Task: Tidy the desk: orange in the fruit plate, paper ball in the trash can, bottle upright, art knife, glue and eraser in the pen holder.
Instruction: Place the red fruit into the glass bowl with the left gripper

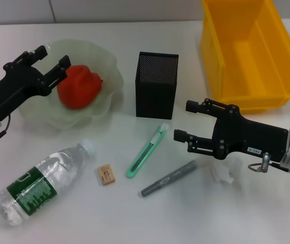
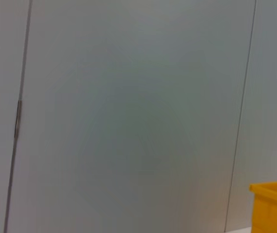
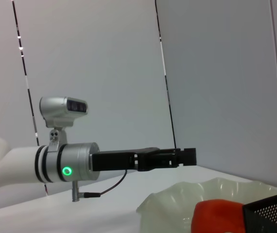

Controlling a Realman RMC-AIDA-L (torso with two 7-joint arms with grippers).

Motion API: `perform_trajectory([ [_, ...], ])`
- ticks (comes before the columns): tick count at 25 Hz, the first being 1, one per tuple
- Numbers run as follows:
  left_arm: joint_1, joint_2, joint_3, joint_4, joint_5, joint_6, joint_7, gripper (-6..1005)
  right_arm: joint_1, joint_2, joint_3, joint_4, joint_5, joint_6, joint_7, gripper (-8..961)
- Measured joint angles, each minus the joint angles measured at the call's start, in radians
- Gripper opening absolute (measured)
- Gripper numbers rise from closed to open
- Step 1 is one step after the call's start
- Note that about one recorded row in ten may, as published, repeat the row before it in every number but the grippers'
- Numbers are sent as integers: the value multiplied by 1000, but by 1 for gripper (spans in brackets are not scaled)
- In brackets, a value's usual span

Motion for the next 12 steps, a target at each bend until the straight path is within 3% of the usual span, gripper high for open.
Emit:
perform_trajectory([
  [4, 15, 7, 6, 8, 4, 81, -62, 605, -1, -1, 17, 0, 9, 0, 1, 777],
  [7, 29, 14, 13, 17, 11, 148, -95, 818, -1, -2, 32, 0, 11, -5, 5, 777],
  [10, 39, 18, 19, 22, 16, 189, -111, 818, 0, -4, 40, 0, 15, -19, 14, 777],
  [11, 81, 28, 86, 87, 56, 332, -161, 818, 3, -5, 36, -2, 16, -27, 25, 777],
  [12, 91, 30, 105, 105, 67, 356, -173, 818, 5, -6, 33, -4, 16, -34, 33, 777],
])
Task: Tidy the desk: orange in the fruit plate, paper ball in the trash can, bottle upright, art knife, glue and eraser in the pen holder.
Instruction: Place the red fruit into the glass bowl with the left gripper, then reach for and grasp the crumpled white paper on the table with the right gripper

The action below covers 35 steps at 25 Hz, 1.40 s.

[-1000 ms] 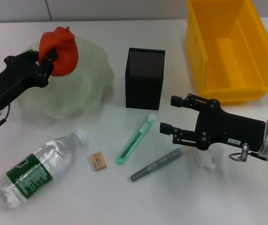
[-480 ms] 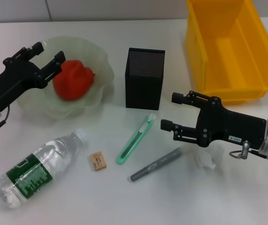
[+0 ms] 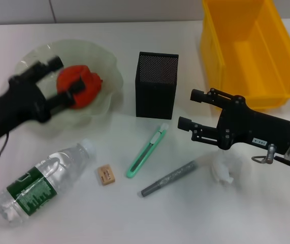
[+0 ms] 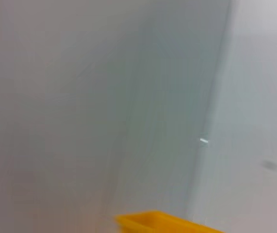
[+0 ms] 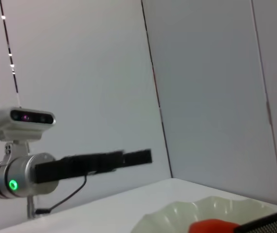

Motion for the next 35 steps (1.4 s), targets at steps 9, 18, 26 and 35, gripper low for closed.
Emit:
perform_trajectory([
  [9, 26, 42, 60, 83, 188, 80, -112, 817, -1, -12, -3, -46, -10, -79, 95, 776],
  [18, 20, 53, 60, 136, 296, 112, -144, 817, 4, -25, -4, -138, -91, -131, 235, 776],
  [26, 20, 53, 61, 137, 304, 112, -143, 816, 22, -34, -3, -141, -125, -133, 264, 776],
  [35, 18, 53, 61, 138, 306, 112, -137, 816, 27, -38, -5, -233, -175, -166, 374, 776],
])
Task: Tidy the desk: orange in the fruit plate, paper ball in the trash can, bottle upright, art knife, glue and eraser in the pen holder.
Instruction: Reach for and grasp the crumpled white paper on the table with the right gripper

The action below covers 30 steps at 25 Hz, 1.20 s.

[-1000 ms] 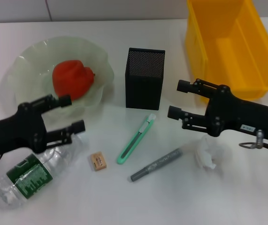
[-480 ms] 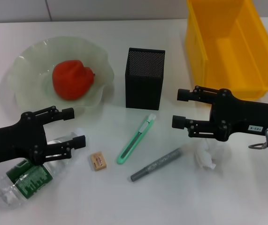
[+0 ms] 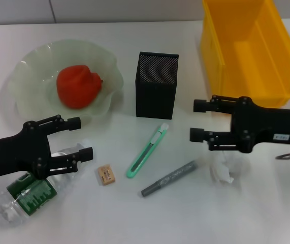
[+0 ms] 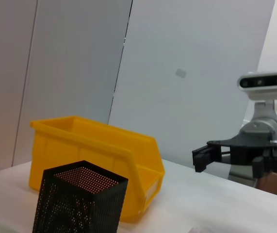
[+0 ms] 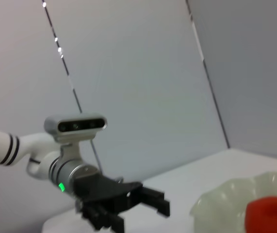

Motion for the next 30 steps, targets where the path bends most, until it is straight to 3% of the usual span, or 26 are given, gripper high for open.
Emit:
perform_trajectory([
  [5, -2, -3, 1, 0, 2, 2, 2, 815, 37, -11, 0, -266, -164, -78, 262, 776],
  [6, -2, -3, 1, 0, 2, 2, 2, 815, 37, -11, 0, -266, -164, -78, 262, 776],
  [8, -3, -4, 1, 0, 2, 2, 2, 815, 100, -32, 0, -331, -278, -109, 357, 776],
  [13, -3, -5, 1, 0, 3, -1, 2, 815, 200, -45, -2, -366, -453, -135, 439, 776],
  [17, -3, -7, 1, -2, 6, 1, 3, 815, 278, -24, -46, -428, -648, -126, 491, 776],
  [30, -22, -7, 11, 0, 84, 6, 20, 814, 319, 5, -289, -444, -734, -22, 552, 772],
])
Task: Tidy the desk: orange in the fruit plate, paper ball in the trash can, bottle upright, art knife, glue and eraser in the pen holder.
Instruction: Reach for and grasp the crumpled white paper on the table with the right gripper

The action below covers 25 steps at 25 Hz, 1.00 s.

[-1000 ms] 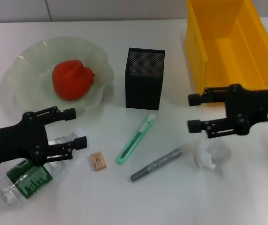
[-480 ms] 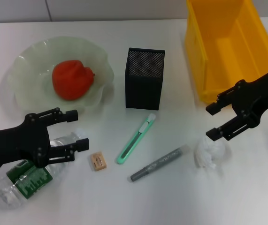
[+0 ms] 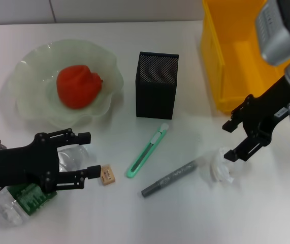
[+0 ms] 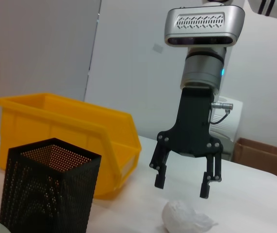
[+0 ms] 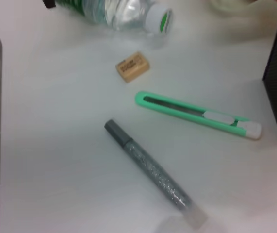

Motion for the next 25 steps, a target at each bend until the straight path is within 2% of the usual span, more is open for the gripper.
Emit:
perform_trajectory([
  [7, -5, -1, -1, 0, 16, 2, -1, 814, -1, 32, -74, 17, -71, 61, 16, 770],
  [12, -5, -4, -8, 0, 16, 2, -1, 813, -7, 33, -118, 31, -72, 98, 28, 769],
  [24, -3, -6, -11, 0, 8, 2, -6, 813, -9, 37, -139, 57, -68, 120, 17, 766],
  [25, -3, -6, -11, 0, 8, 2, -6, 813, -9, 37, -142, 60, -68, 124, 17, 744],
])
